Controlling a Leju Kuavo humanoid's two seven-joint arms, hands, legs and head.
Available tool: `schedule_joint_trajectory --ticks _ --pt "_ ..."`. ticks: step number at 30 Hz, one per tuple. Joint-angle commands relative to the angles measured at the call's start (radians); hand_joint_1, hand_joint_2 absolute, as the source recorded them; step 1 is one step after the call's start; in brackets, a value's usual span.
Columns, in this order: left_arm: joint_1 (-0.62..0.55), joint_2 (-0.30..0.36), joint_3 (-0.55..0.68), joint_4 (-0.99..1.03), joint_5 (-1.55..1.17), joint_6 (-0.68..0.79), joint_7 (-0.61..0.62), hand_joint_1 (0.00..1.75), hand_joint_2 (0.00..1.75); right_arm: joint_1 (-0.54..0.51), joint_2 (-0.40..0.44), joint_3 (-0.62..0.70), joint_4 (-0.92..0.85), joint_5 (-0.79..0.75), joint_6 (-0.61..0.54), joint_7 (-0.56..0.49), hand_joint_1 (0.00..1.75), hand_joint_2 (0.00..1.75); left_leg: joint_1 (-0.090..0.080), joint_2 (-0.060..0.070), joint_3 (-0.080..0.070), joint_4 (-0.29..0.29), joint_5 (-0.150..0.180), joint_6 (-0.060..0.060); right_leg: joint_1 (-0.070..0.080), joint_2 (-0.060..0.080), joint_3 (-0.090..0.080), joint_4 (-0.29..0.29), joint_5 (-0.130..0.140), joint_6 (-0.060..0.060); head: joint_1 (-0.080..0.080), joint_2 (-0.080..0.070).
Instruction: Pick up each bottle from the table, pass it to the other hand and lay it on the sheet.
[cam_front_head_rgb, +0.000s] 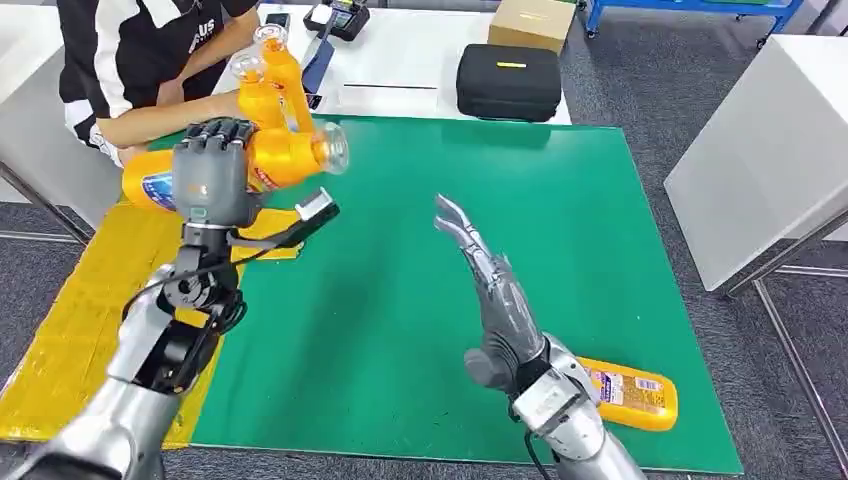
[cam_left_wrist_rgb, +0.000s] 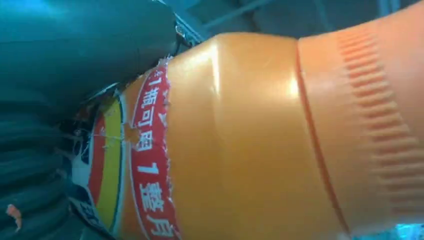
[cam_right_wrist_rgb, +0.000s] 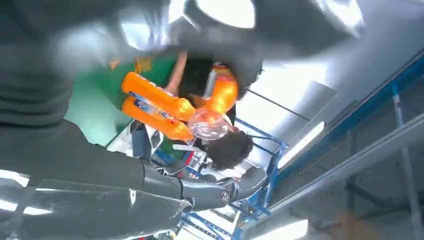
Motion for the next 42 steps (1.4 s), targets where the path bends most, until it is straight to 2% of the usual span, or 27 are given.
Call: schedule_joint_trajectory --ticks 1,2,3,8,11,15,19,26,27,34,38,39,40,42 --pt "-0.199 0.089 -0.281 0.340 -0.009 -0.072 0.050 1.75 1.75 0.002 -0.009 -0.019 -0.009 -0.029 0.012 -0.001 0.00 1.75 0.001 -0.002 0.006 0.001 -0.003 0.000 0.001 0.000 0.006 0.001 -0.003 -0.006 0.000 0.000" --pt "-0.215 0.087 -0.299 0.380 -0.009 -0.073 0.058 1.75 1.75 0.004 -0.005 -0.023 -0.014 -0.029 0.011 0.000 0.00 1.75 0.000 -0.001 0.002 0.000 -0.001 0.000 0.001 0.000 0.002 0.000 -0.001 -0.003 0.000 0.000" --pt "-0.239 0.089 -0.325 0.434 -0.009 -0.091 0.066 1.75 1.75 0.007 -0.003 -0.027 -0.019 -0.032 0.011 0.005 0.00 1.75 0.001 -0.002 0.005 0.001 -0.002 0.001 0.001 -0.001 0.006 0.001 -0.003 -0.006 0.001 0.000" --pt "-0.296 0.092 -0.301 0.590 -0.009 -0.143 0.016 1.75 1.75 0.012 -0.008 -0.038 -0.044 -0.041 0.013 0.018 0.00 1.75 0.001 0.000 0.005 0.001 -0.002 0.000 0.001 0.001 0.004 0.002 -0.003 -0.006 0.000 0.000" --pt "-0.296 0.092 -0.301 0.590 -0.009 -0.143 0.016 1.75 1.75 0.012 -0.008 -0.038 -0.044 -0.041 0.013 0.018 0.00 1.75 0.001 0.001 0.004 0.001 -0.002 0.001 0.001 0.002 0.003 0.001 -0.002 -0.005 0.000 0.000" --pt "-0.295 0.113 -0.339 0.653 -0.006 -0.256 0.006 1.75 1.75 0.028 0.008 -0.045 -0.061 -0.040 0.022 0.027 0.00 1.75 0.001 0.001 0.006 0.001 -0.003 0.000 0.002 0.002 0.005 0.001 -0.003 -0.006 0.001 0.000" --pt "-0.279 0.130 -0.298 0.670 0.016 -0.262 -0.011 1.75 1.75 0.029 0.011 -0.046 -0.061 -0.035 0.030 0.033 0.00 1.75 0.001 0.003 0.004 0.001 -0.002 0.000 0.001 0.004 0.003 0.001 -0.002 -0.005 0.000 0.000" --pt "-0.246 0.122 -0.197 0.685 0.071 -0.304 -0.012 1.75 1.75 0.059 0.025 -0.050 -0.049 -0.008 0.020 0.038 0.00 1.75 0.001 0.000 0.003 0.000 -0.001 0.000 0.001 0.001 0.003 0.000 -0.002 -0.004 0.000 0.000" --pt "-0.239 0.124 -0.179 0.689 0.081 -0.308 -0.026 1.75 1.75 0.064 0.028 -0.047 -0.048 0.004 0.013 0.040 0.00 1.75 0.001 0.001 0.007 0.001 -0.004 0.000 0.002 0.002 0.007 0.001 -0.004 -0.007 0.000 0.000" --pt "-0.222 0.122 -0.159 0.699 0.093 -0.323 -0.047 1.75 1.75 0.049 0.036 -0.045 -0.045 0.015 0.008 0.055 0.00 1.75 0.001 0.001 0.002 0.000 -0.001 0.000 0.001 0.002 0.002 0.000 -0.001 -0.004 0.000 0.000" --pt "-0.211 0.116 -0.150 0.704 0.099 -0.335 -0.049 1.75 1.75 0.030 0.042 -0.041 -0.039 0.016 0.013 0.067 0.00 1.75 0.001 0.001 0.004 0.001 -0.002 0.000 0.001 0.002 0.004 0.001 -0.002 -0.006 0.000 0.000" --pt "-0.203 0.113 -0.139 0.698 0.102 -0.320 -0.038 1.50 1.75 0.018 0.046 -0.037 -0.036 0.018 0.016 0.076 0.00 1.75 0.000 0.001 0.002 0.000 -0.001 0.000 0.001 0.002 0.001 0.000 -0.001 -0.003 0.000 0.000" --pt "-0.197 0.114 -0.134 0.693 0.101 -0.296 -0.030 0.00 1.75 0.013 0.048 -0.035 -0.036 0.019 0.017 0.081 0.00 1.75 0.001 0.001 0.005 0.001 -0.003 0.000 0.001 0.003 0.004 0.001 -0.003 -0.006 0.000 0.000" --pt "-0.194 0.110 -0.117 0.701 0.104 -0.297 -0.019 0.00 1.75 0.006 0.052 -0.032 -0.036 0.019 0.020 0.088 0.00 1.75 0.000 0.001 0.002 0.000 -0.001 0.000 0.000 0.002 0.001 0.000 -0.001 -0.003 0.001 0.000"
